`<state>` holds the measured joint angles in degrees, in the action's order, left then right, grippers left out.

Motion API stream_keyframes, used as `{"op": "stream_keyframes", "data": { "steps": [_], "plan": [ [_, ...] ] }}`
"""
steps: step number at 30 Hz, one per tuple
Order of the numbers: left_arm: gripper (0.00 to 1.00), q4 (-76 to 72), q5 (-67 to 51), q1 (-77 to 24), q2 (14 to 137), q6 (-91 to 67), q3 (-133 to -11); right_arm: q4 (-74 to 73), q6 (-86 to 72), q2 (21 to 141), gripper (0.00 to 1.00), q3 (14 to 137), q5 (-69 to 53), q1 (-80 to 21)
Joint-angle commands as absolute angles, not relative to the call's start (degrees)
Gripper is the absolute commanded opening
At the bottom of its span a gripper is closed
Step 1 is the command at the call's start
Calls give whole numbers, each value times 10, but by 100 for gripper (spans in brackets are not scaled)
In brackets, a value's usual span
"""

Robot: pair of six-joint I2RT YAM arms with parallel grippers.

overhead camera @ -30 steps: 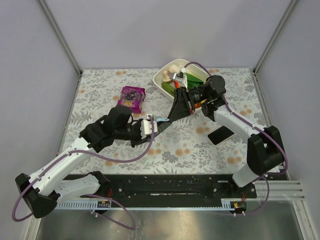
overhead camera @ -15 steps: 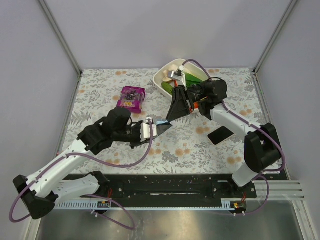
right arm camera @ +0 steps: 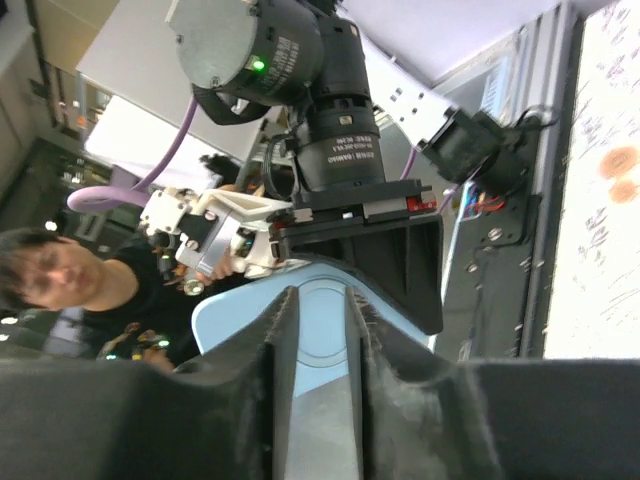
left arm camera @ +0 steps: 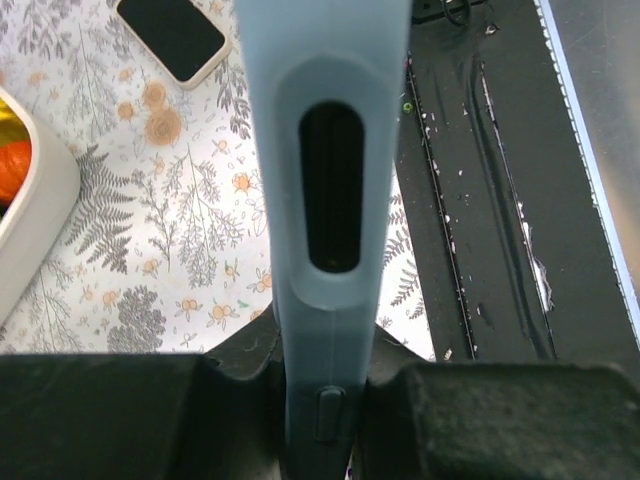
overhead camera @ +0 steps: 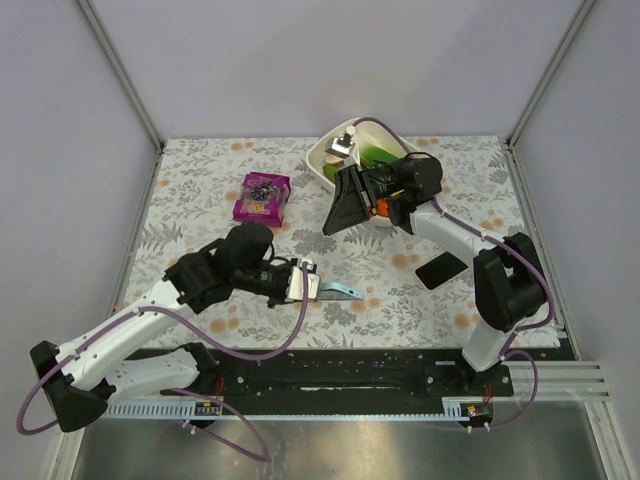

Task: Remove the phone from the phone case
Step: Remove the phone case from the phone.

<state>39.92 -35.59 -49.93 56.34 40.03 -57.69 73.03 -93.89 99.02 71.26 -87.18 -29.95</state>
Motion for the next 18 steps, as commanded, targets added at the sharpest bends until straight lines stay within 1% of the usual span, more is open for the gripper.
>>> {"op": "stream_keyframes", "data": {
  "steps": [1, 5, 11, 13, 16, 17, 18],
  "plan": [
    [0, 335, -376, -463, 564, 379, -574, 832, -977, 960, 46, 762, -926, -277],
    [0, 350, -402, -422, 589, 365, -588, 831, -989, 947, 56, 768, -912, -251],
    [0, 342, -457, -380, 608, 309, -592, 831, -1013, 961, 66, 803, -907, -218],
    [0, 317, -470, -373, 599, 282, -584, 831, -1033, 976, 68, 841, -902, -211],
    [0, 316, -477, -363, 594, 267, -593, 830, -1069, 1008, 70, 943, -899, -207],
    [0, 316, -479, -359, 596, 265, -598, 831, -1081, 1026, 72, 993, -901, -207],
    [0, 316, -481, -353, 597, 260, -604, 829, -1098, 1048, 78, 1043, -902, -207]
  ]
}}
